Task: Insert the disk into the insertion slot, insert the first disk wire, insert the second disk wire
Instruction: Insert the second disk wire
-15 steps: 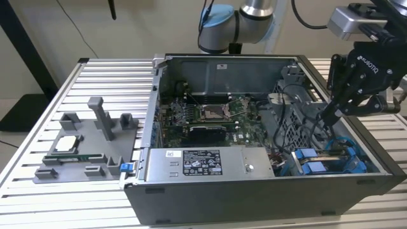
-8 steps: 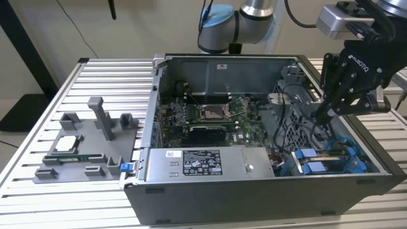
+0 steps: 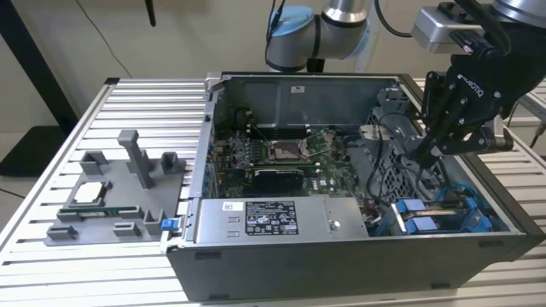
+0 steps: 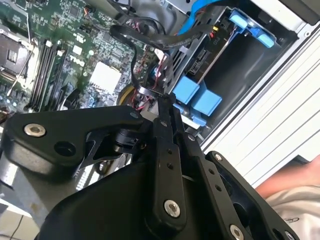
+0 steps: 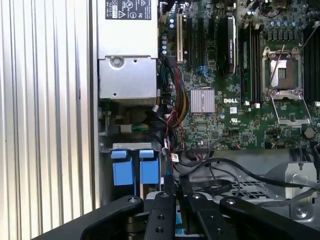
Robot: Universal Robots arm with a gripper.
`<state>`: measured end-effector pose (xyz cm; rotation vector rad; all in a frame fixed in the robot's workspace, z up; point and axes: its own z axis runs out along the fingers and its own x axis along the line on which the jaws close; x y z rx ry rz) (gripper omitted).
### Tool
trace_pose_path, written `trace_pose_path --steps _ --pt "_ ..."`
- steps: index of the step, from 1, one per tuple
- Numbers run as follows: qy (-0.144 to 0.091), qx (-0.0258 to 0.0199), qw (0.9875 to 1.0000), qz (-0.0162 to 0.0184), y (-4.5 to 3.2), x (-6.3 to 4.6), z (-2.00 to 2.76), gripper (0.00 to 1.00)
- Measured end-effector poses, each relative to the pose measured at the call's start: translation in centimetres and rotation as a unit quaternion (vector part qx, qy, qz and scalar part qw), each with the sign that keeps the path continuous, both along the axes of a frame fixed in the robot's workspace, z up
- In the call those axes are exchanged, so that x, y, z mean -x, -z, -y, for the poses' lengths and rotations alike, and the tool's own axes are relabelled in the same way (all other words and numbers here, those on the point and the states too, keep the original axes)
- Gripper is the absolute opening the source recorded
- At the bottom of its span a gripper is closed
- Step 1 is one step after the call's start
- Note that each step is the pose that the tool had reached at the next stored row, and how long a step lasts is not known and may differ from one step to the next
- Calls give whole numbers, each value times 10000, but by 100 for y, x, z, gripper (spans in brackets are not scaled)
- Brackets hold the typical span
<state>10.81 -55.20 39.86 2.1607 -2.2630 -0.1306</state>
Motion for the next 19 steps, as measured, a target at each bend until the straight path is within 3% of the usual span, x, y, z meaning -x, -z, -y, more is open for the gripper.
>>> trace_pose_path --steps 19 --pt "0 1 10000 13 12 51 0 0"
